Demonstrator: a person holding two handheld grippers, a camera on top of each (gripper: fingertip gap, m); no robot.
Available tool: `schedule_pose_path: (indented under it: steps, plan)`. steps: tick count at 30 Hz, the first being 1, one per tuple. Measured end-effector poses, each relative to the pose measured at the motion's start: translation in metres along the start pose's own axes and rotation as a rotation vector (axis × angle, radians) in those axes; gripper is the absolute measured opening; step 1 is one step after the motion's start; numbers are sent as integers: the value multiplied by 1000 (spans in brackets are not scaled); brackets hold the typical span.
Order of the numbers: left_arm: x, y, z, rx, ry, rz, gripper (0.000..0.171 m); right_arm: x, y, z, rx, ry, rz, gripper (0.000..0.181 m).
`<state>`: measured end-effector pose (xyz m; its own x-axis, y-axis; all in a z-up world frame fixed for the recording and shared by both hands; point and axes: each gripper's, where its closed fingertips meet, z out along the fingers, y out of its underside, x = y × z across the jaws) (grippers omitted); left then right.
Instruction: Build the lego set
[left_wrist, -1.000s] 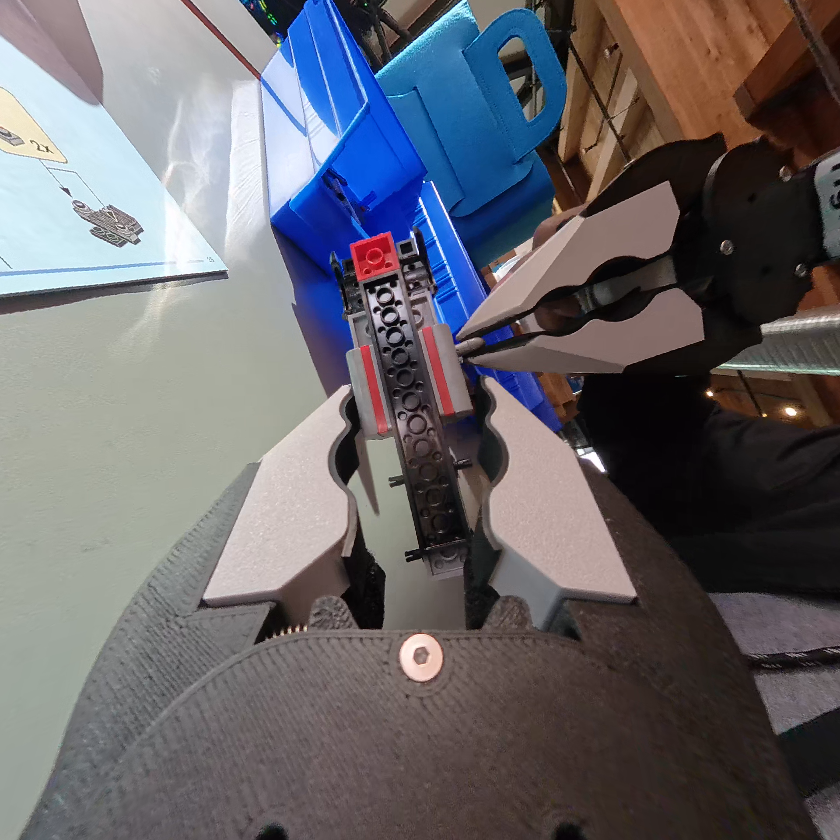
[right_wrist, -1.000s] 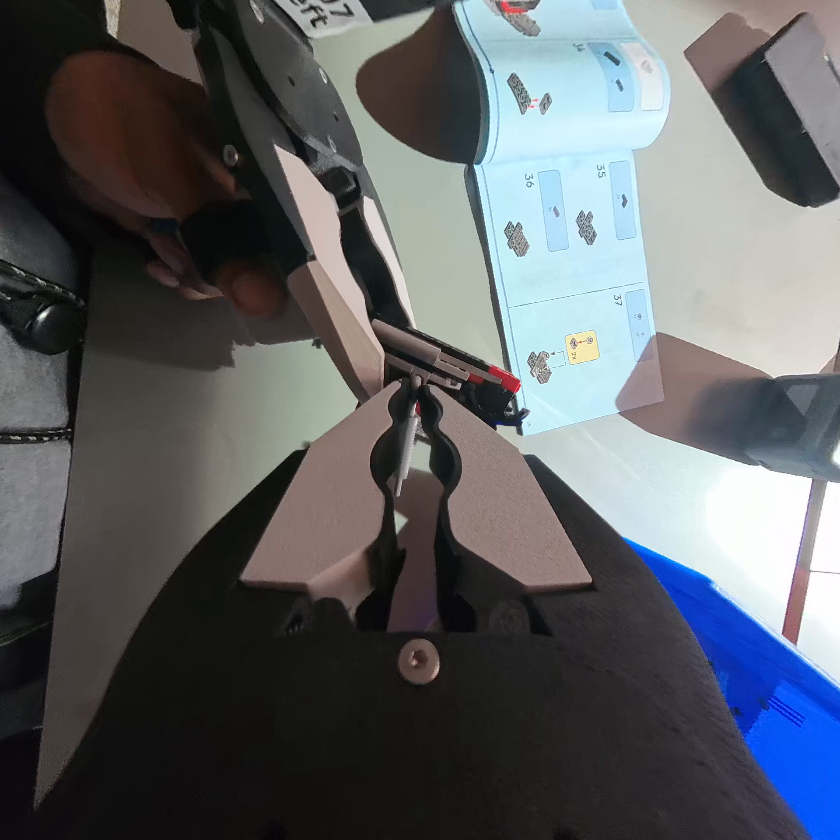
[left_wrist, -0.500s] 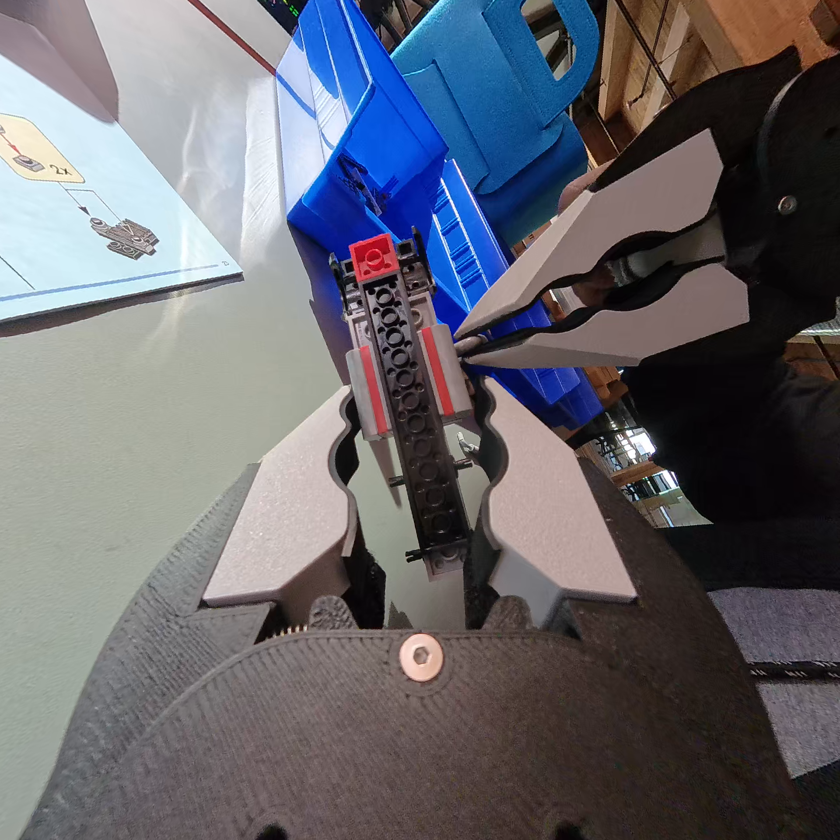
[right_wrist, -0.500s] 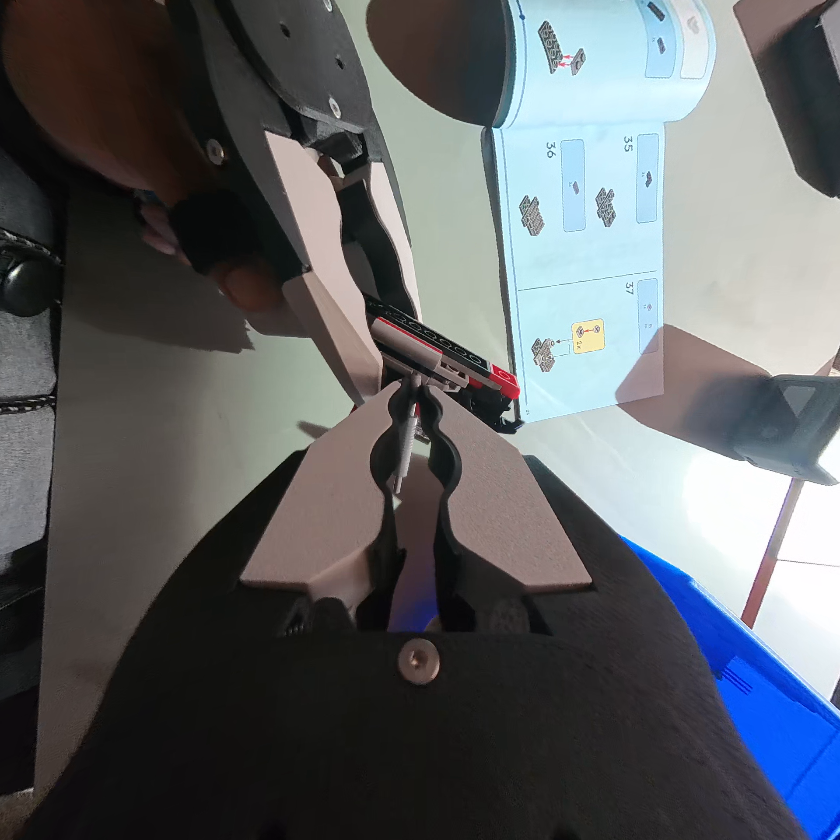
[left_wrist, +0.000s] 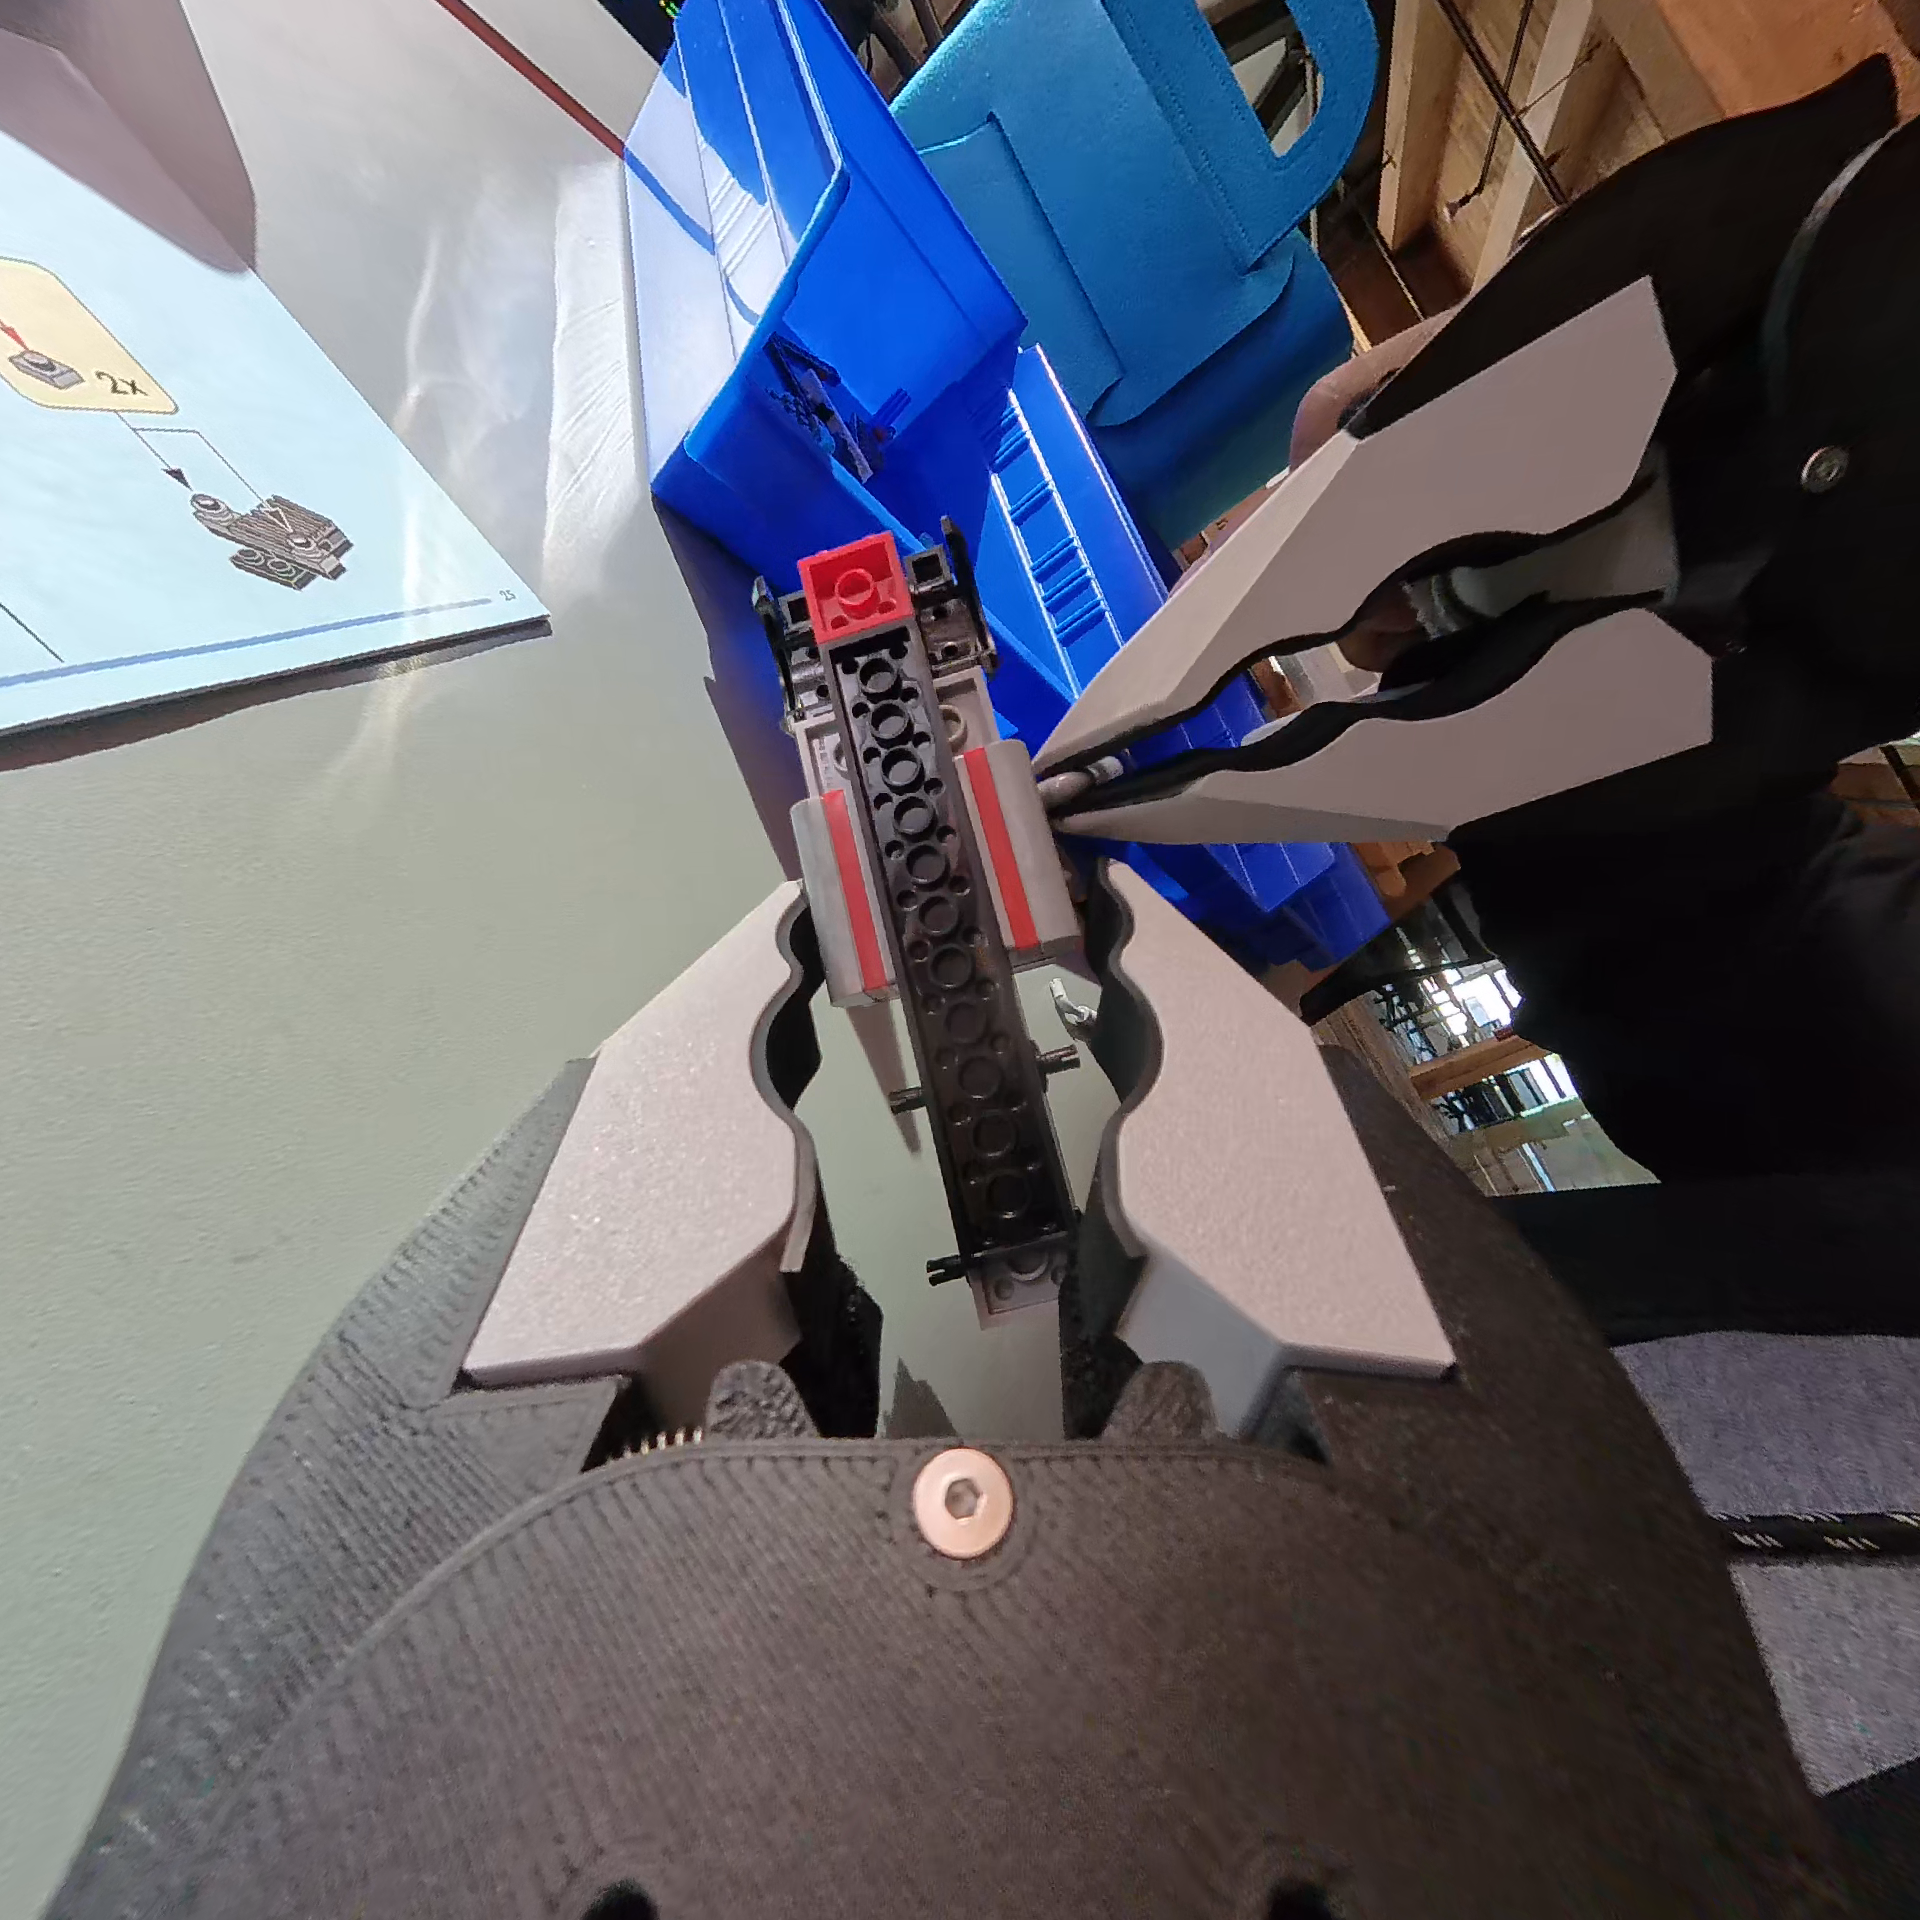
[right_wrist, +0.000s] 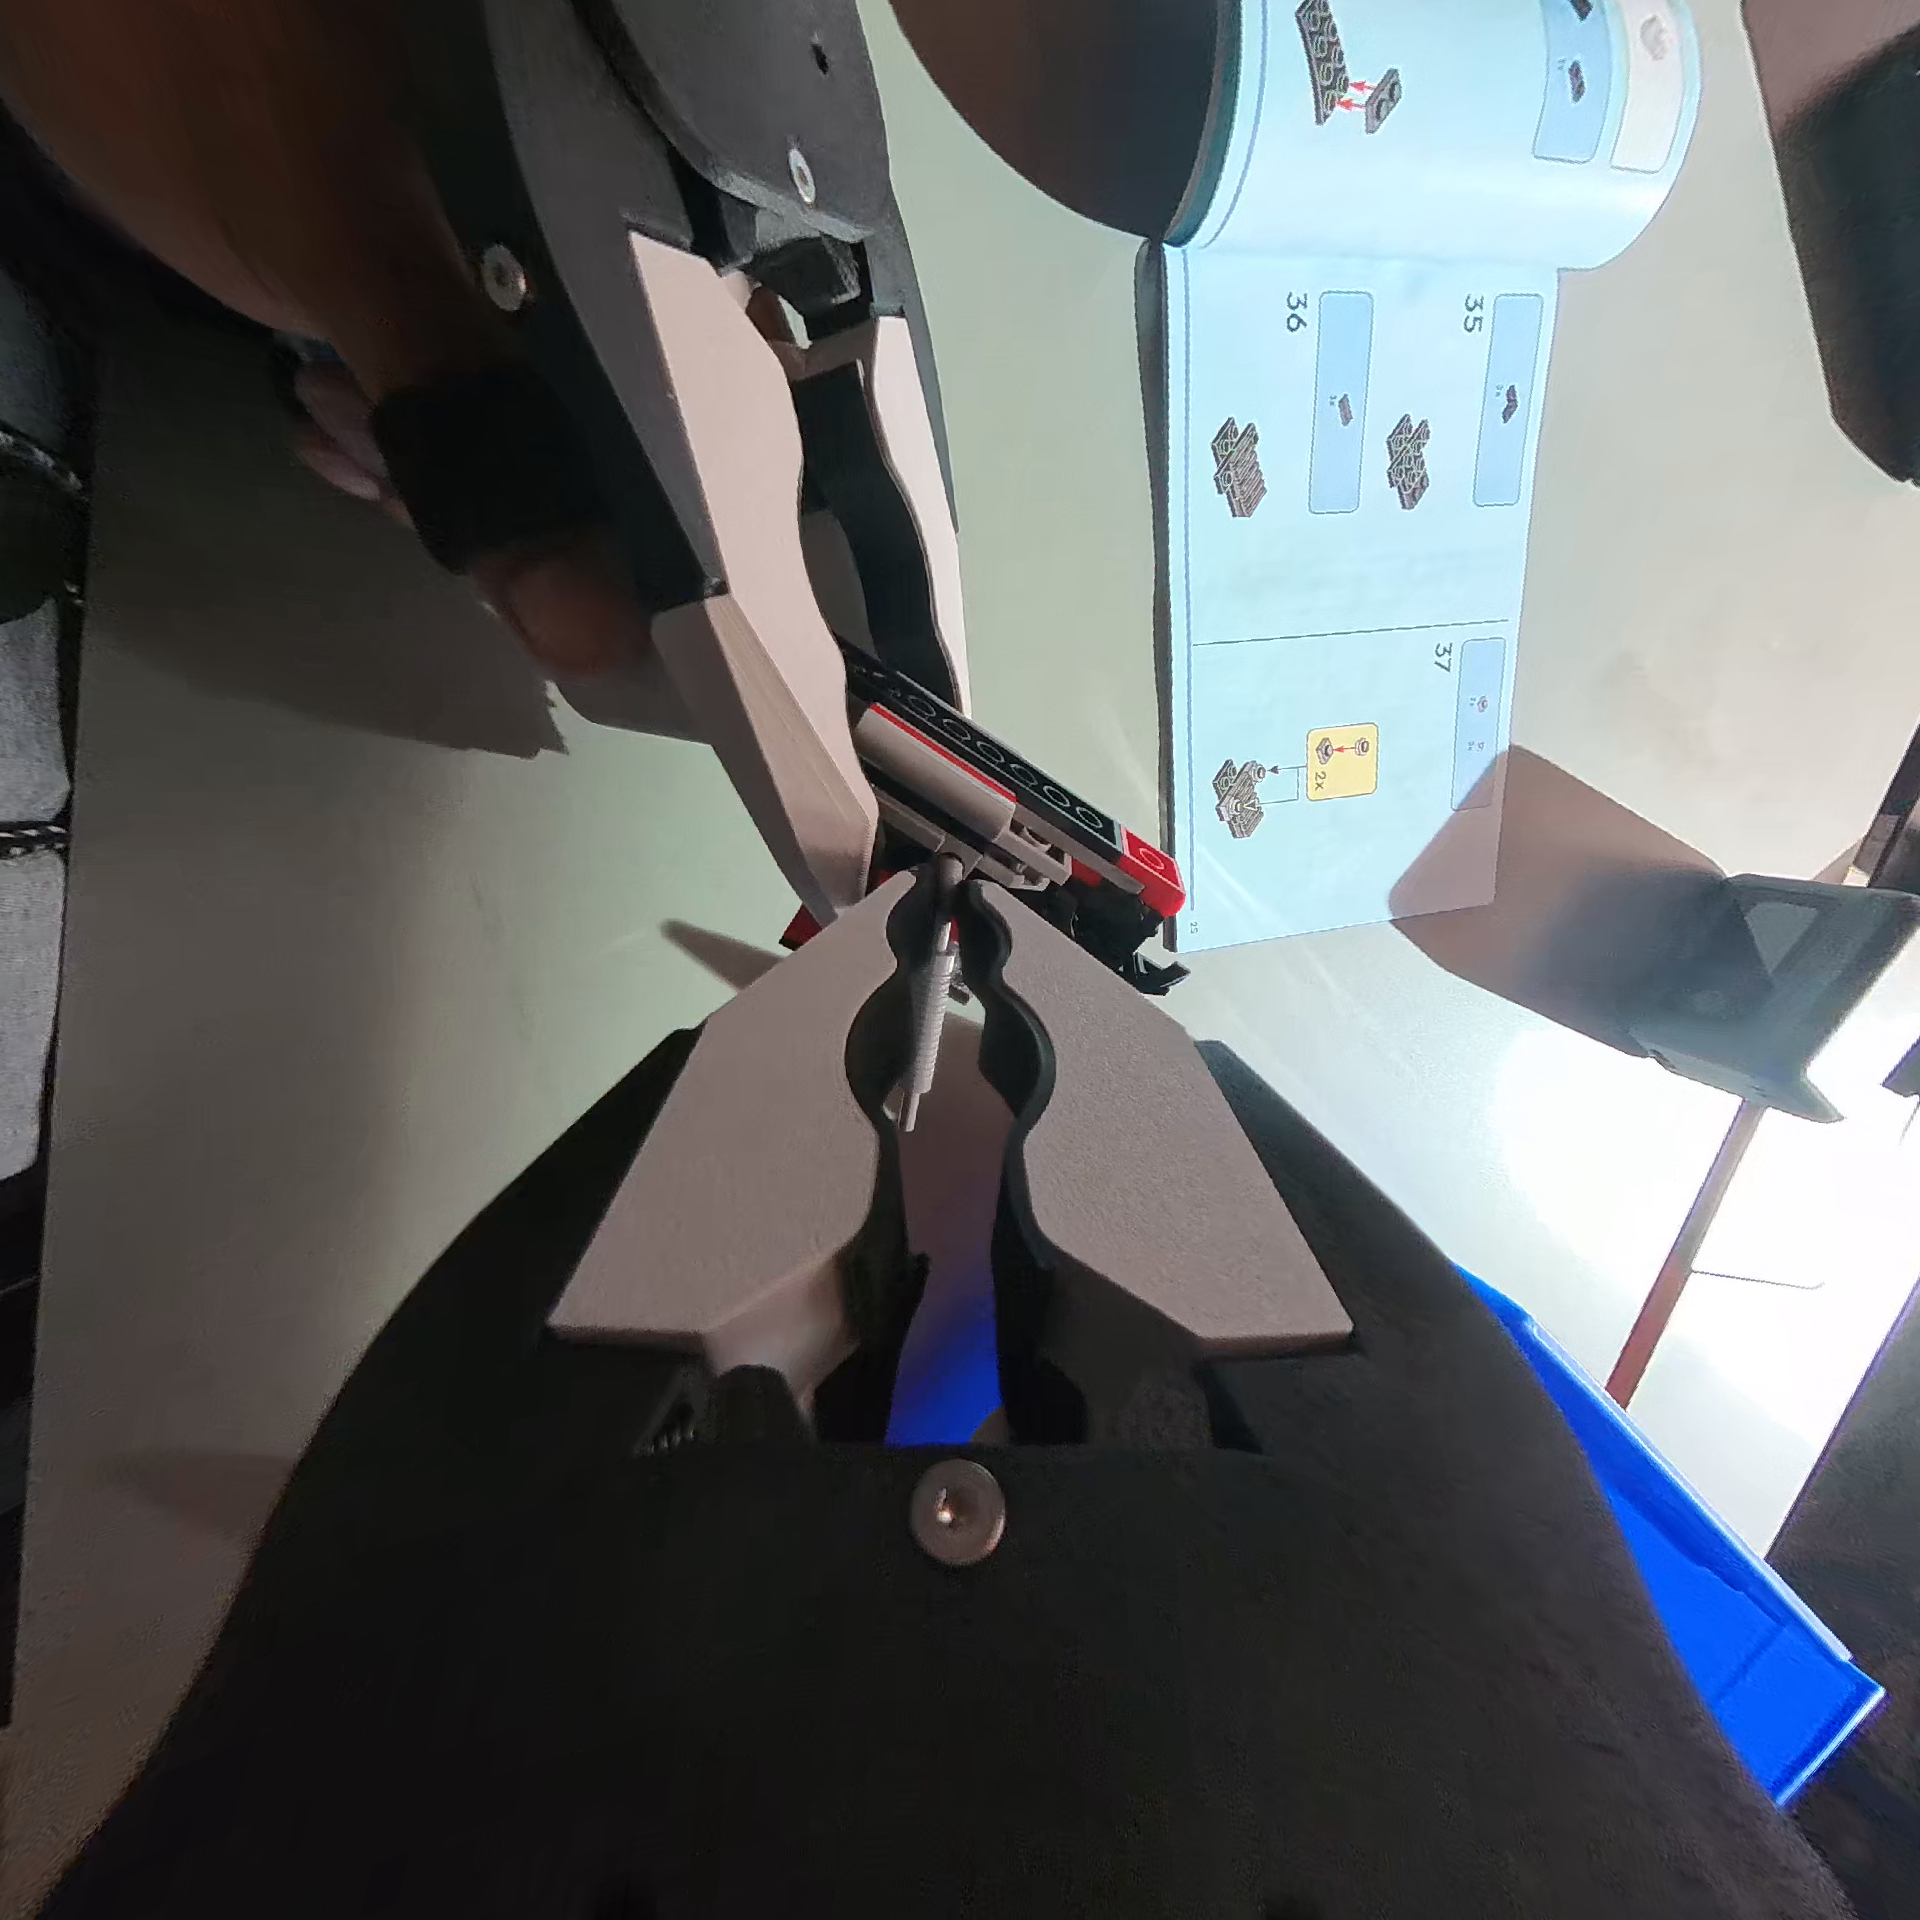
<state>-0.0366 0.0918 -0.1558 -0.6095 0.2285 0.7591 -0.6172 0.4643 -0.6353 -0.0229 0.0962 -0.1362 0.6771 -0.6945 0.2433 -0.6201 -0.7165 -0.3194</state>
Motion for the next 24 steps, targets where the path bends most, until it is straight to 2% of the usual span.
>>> schedule_pose_path:
  steps: [7,15,20,24]
  plan:
    - [-5,-1,-1,6,-47,30,51,1,-1,4,34,10,52,5]
    - [-9,-4,-3,31,-99,74,50,4,-4,5,119,17,252,5]
    - [-4,-4,-3,28,-58,60,50,2,-4,2,139,9,167,5]
    - [-2,-3,-2,20,-42,59,50,1,-2,1,134,20,18,5]
